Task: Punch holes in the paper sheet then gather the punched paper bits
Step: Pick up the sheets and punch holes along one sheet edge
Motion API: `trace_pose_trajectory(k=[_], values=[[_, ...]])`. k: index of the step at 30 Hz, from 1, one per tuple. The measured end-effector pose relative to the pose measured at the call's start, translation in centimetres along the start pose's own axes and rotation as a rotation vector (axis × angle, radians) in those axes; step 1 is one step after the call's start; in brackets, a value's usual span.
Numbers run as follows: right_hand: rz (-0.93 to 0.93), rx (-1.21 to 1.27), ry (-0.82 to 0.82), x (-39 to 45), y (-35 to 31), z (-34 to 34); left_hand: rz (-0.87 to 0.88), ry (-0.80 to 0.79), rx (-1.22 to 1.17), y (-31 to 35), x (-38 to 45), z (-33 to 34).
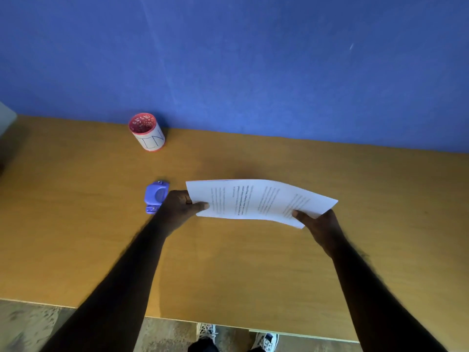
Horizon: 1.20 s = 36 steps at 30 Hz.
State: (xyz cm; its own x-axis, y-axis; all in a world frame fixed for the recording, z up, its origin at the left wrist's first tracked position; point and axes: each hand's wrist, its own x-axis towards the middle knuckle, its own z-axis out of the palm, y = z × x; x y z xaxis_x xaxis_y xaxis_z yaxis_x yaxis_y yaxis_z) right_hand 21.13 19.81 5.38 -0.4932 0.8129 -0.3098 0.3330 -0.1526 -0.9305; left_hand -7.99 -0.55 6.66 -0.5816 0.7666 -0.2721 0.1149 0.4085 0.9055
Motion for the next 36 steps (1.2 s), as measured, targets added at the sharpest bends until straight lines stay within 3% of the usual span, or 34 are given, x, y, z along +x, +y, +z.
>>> trace_pose_trajectory(k=[11,14,16,20,23,26,30,36], values=[[0.076,-0.149,0.072,1.1,1.5,-0.1,-0.11,0.048,0.023,-1.3,0.0,0.7],[0.051,-0.149,0.205,1.4,0.6,0.6,-0.192,0.073,-0.222,-0.8,-0.3,1.3],[0.185,-0.019,0.24,0.9,0.0,1.8,-0.256,0.089,-0.45,-0.6,-1.0,2.2],[0.306,0.236,-0.095,-0.6,-1.4,5.1,-0.371,0.102,-0.762,-0.6,-2.9,5.6],[0.219,0.265,-0.093,-0.6,-2.1,6.7,-0.447,0.091,-0.917,-0.9,-4.0,8.2],[0.185,0.217,0.02,0.2,-2.2,7.0,-0.478,0.069,-0.881,-1.6,-4.7,9.3],[0.205,0.161,0.032,1.5,-1.7,6.7,-0.481,-0.031,-0.834,-3.2,-5.0,7.9],[0.325,0.124,-0.047,2.7,-0.2,6.3,-0.475,0.113,-0.65,-5.3,-2.4,1.4]])
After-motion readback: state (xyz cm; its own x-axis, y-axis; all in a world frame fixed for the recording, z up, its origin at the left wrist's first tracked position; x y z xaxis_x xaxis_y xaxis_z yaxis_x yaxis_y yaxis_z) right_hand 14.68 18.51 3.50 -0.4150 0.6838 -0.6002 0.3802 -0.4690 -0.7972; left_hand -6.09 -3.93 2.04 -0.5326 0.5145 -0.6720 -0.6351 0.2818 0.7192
